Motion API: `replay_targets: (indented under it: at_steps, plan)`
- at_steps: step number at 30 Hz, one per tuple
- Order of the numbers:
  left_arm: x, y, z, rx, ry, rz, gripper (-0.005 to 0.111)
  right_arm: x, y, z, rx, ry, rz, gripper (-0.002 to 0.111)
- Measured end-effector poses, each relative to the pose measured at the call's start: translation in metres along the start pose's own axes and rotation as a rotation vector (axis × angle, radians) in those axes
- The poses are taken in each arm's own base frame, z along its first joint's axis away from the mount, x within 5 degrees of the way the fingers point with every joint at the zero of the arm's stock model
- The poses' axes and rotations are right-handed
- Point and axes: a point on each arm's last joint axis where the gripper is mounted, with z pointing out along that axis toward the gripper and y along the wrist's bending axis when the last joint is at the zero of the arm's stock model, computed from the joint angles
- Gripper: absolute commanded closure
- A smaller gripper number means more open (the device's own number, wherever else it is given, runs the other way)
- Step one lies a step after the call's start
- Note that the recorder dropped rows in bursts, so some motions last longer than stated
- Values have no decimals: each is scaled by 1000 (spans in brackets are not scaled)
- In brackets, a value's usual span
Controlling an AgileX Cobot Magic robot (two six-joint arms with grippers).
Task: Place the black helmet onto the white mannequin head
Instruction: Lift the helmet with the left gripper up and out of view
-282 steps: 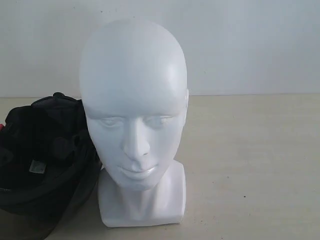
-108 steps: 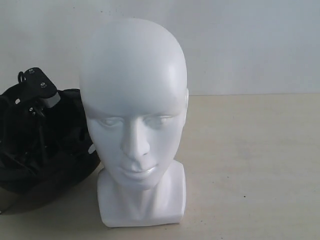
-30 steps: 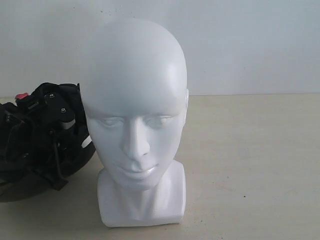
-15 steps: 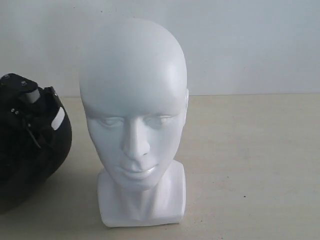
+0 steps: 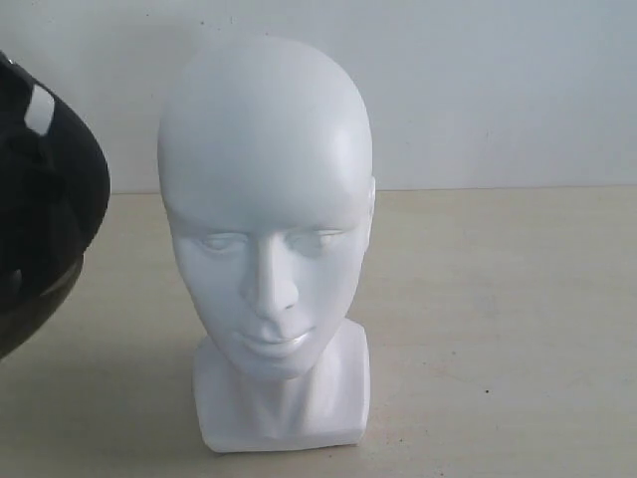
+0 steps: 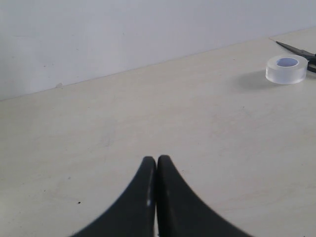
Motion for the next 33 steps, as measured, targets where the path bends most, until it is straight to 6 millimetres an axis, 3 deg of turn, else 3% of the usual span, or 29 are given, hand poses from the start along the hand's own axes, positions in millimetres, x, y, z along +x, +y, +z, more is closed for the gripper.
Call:
replay_targets:
  at_steps: [9,17,21,26,33]
  plan:
    - [-37,-21,-48,88,-297,-65,102,0,0,0,0,0,0,108]
    - [-96,-43,-100,143,-547,11,102,0,0,0,0,0,0,108]
    - [-121,-51,-121,208,-682,-35,102,0,0,0,0,0,0,108]
    - [-149,-57,-133,344,-804,-94,102,0,0,0,0,0,0,108]
    - [-174,-60,-134,455,-811,-99,102,0,0,0,0,0,0,108]
